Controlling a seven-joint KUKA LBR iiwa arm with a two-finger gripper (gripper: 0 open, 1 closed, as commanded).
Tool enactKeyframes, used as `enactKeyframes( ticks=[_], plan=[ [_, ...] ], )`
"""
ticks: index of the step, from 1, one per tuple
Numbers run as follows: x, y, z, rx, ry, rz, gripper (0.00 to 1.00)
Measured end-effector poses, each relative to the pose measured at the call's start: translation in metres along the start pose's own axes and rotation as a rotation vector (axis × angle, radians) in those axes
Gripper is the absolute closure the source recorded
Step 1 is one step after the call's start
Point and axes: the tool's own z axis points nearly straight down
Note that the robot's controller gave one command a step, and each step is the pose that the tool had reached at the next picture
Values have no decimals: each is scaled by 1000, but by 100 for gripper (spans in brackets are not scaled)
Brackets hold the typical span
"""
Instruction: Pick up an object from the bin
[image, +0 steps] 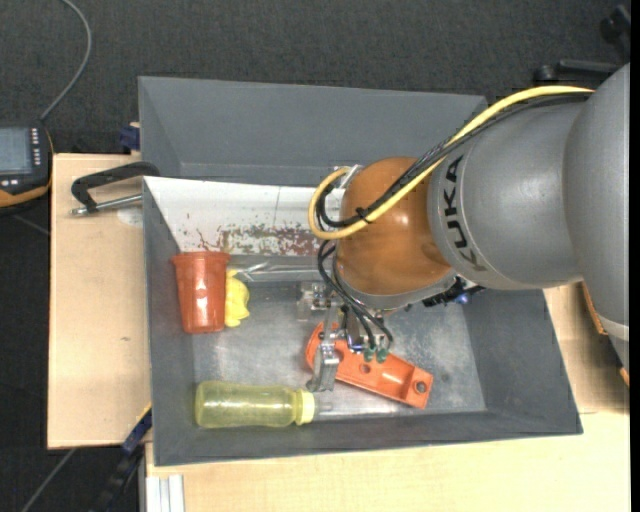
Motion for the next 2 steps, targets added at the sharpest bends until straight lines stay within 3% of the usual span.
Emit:
enactKeyframes(
  ticks=[1, 2],
  plan=[
    [-1, -1, -4, -1, -7, 2, 0],
    [-6, -18, 17, -4, -11, -83, 0]
  ],
)
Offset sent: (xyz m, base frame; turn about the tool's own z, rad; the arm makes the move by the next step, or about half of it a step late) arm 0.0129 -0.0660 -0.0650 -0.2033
